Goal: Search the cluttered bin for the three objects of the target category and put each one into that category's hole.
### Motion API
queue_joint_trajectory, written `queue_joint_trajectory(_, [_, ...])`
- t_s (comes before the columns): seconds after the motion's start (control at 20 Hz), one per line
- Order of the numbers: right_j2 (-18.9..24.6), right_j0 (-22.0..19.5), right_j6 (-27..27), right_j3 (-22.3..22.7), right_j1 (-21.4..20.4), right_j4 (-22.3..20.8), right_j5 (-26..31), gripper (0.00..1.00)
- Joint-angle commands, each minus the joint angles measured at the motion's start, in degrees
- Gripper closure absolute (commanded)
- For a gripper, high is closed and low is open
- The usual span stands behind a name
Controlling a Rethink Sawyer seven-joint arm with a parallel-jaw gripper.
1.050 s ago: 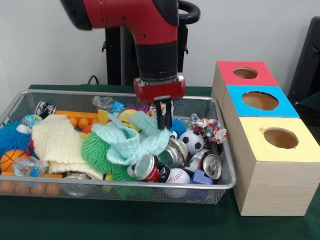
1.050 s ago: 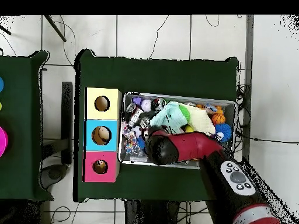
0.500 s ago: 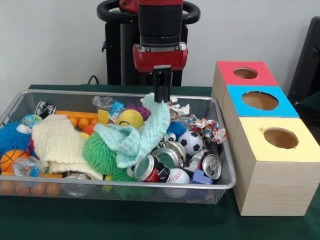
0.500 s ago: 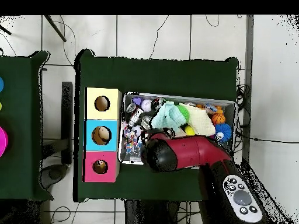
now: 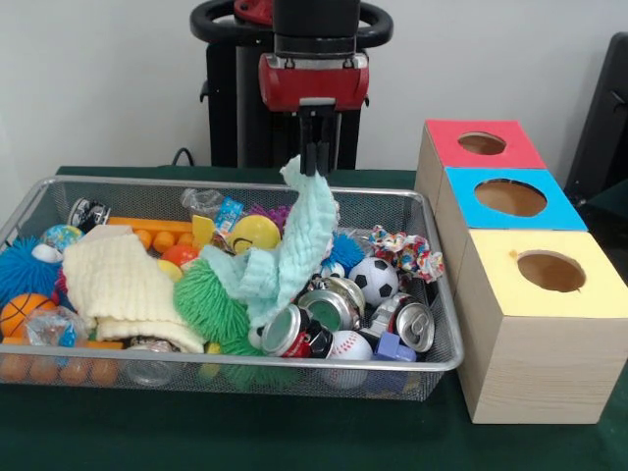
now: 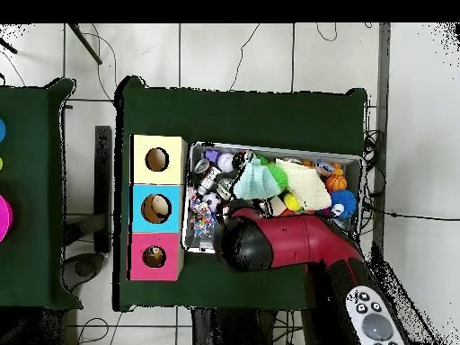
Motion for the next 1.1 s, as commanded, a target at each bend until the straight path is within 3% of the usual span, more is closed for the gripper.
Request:
queue_joint_trajectory(0.05, [-1.5, 0.6, 4.6, 5.5, -4.8, 3.8, 8.6, 1.0])
queue_joint_trajectory(0.35, [0.9, -3.0, -0.6, 3.9, -4.7, 5.7, 12.8, 1.0])
queue_joint_trajectory(0.5, [3.1, -6.2, -4.0, 1.0, -1.0, 4.7, 11.5, 1.0])
queue_joint_trajectory(0.9, [6.1, -10.3, -10.5, -8.9, 6.7, 2.5, 16.8, 1.0])
queue_joint_trajectory(1.1, [7.5, -12.3, -11.9, -10.5, 8.8, 1.6, 17.2, 1.0])
